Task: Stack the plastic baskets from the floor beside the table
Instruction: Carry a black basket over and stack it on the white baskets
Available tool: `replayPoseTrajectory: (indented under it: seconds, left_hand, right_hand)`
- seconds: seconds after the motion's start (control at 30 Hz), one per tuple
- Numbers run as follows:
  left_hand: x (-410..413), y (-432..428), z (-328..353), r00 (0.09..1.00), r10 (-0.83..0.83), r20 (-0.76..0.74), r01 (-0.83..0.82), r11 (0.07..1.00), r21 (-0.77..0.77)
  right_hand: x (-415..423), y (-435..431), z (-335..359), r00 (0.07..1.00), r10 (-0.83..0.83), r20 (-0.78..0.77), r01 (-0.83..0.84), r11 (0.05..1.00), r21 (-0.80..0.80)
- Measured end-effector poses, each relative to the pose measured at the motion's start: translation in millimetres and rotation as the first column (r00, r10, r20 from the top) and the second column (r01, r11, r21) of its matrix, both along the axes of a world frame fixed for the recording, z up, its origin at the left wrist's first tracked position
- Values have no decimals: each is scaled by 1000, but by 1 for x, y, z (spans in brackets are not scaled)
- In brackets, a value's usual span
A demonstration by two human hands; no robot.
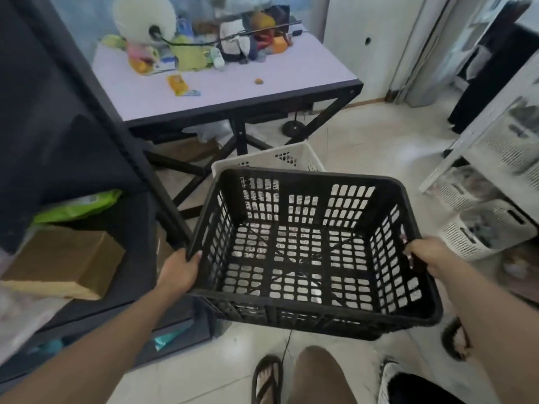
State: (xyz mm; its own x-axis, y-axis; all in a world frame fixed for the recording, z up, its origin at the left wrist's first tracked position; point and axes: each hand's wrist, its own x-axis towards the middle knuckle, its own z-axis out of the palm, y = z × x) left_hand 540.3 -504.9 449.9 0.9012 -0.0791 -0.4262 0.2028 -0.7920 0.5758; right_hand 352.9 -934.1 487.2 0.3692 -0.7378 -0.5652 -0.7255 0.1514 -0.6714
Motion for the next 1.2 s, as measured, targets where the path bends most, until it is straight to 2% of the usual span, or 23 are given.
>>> replayPoseTrajectory:
  seconds: [0.13, 0.33, 0.57, 0.67, 0.77, 0.87, 0.97, 1.03, 1.1, 1.2]
  left_hand:
    - [46, -39, 17, 997, 47, 59, -47, 999, -6]
    - [121, -84, 27, 979, 170, 112, -172, 985, 0]
    - [216, -134, -3, 940, 282, 193, -304, 947, 99]
    - [246, -152, -27, 930, 319, 181, -340, 935, 100]
    - [270, -158, -40, 935, 346, 74, -351, 932, 85]
    - [278, -151, -38, 943, 314, -106, -304, 947, 100]
    - [272, -146, -32, 921, 316, -229, -313, 948, 51]
    - [263, -143, -27, 913, 312, -263, -310, 949, 52]
    - [255, -142, -20, 925, 288, -248, -279, 958, 71]
    - [235, -143, 5, 955, 224, -195, -209, 973, 93]
  right_hand:
    - [59, -36, 21, 996, -1, 89, 2, 1000, -7]
    - [165, -88, 30, 984, 115, 134, -113, 993, -25]
    - [310, -146, -13, 963, 156, 220, -159, 987, 0]
    - [359, -162, -40, 951, 191, 244, -190, 981, -25]
    - [392, -167, -60, 932, 247, 264, -241, 969, -57]
    - [398, -165, -66, 923, 361, 134, -336, 925, -176]
    - [397, -168, -61, 904, 427, 30, -413, 890, -194]
    - [400, -164, -51, 863, 487, -131, -504, 834, -224]
    - [403, -149, -38, 810, 507, -294, -584, 743, -327]
    - [405, -104, -21, 692, 611, -384, -714, 504, -486]
